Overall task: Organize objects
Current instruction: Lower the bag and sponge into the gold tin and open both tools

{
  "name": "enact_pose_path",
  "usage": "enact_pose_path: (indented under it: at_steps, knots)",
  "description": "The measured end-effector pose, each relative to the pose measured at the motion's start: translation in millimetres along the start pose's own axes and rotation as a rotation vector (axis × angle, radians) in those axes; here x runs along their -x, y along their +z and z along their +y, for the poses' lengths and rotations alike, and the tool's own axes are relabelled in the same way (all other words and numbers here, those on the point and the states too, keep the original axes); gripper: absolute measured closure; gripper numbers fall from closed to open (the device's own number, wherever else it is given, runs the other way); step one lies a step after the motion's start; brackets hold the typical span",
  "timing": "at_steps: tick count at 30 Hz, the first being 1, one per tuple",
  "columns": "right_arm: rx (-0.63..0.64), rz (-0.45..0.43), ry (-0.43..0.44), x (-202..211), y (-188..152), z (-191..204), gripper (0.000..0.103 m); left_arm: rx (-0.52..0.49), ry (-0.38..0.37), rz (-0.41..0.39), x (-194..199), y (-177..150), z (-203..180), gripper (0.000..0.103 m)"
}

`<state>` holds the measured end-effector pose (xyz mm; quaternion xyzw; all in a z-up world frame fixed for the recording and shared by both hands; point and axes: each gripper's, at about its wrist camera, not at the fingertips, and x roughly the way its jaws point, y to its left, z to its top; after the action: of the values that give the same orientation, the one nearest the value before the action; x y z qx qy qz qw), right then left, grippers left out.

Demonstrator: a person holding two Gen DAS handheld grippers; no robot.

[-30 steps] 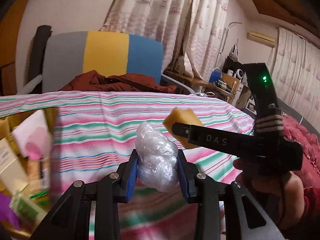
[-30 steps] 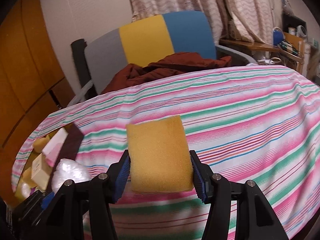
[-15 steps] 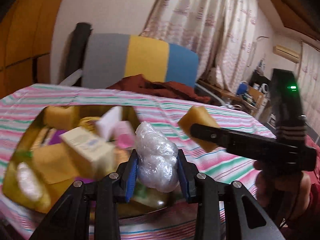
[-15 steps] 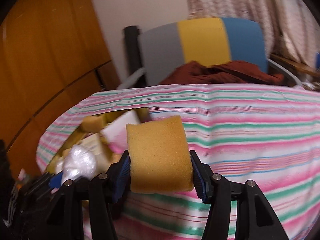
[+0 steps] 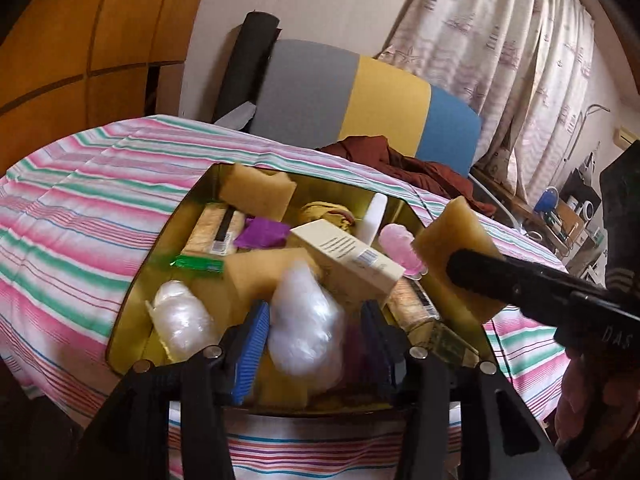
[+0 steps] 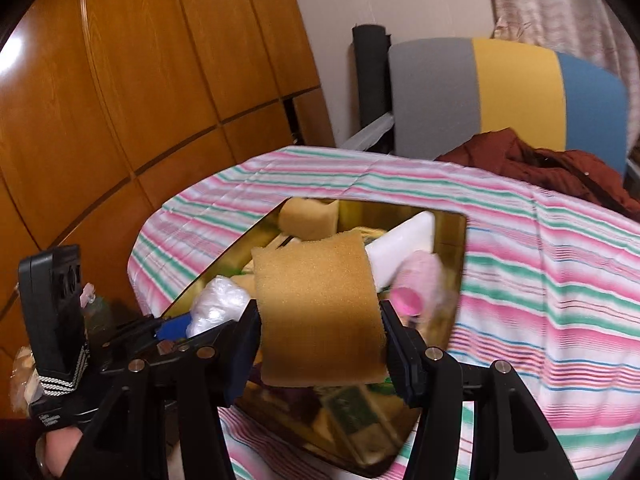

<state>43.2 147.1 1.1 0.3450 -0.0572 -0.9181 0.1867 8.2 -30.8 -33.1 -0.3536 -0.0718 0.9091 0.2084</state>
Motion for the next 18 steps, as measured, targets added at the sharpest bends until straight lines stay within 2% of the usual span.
enact_pose_path:
  at_steps: [4,7,10,14,15,18]
  knots:
    - [0.013,0.023,0.008,-9.8,0.8,7.1,0.046,0.018,0.059,-0.009,2.7,-2.6,9.9,0.05]
    - [0.032,0.04,0.012,-17.5,0.9,12.8,0.045,0.059,0.097,-0.057,10.2,1.2,19.2,0.05]
    - [0.046,0.061,0.019,-28.2,0.6,18.0,0.044,0.128,0.172,-0.12,23.8,4.3,32.0,0.048]
    - [0.052,0.088,0.031,-43.9,2.6,24.1,0.043,0.209,0.213,-0.161,33.2,8.7,49.0,0.038]
    - [0.057,0.094,0.034,-47.8,3.5,26.2,0.041,0.219,0.215,-0.164,34.2,9.4,50.8,0.038]
    - [0.053,0.072,0.02,-45.8,4.6,28.1,0.022,0.208,0.209,-0.164,35.1,10.8,46.6,0.038]
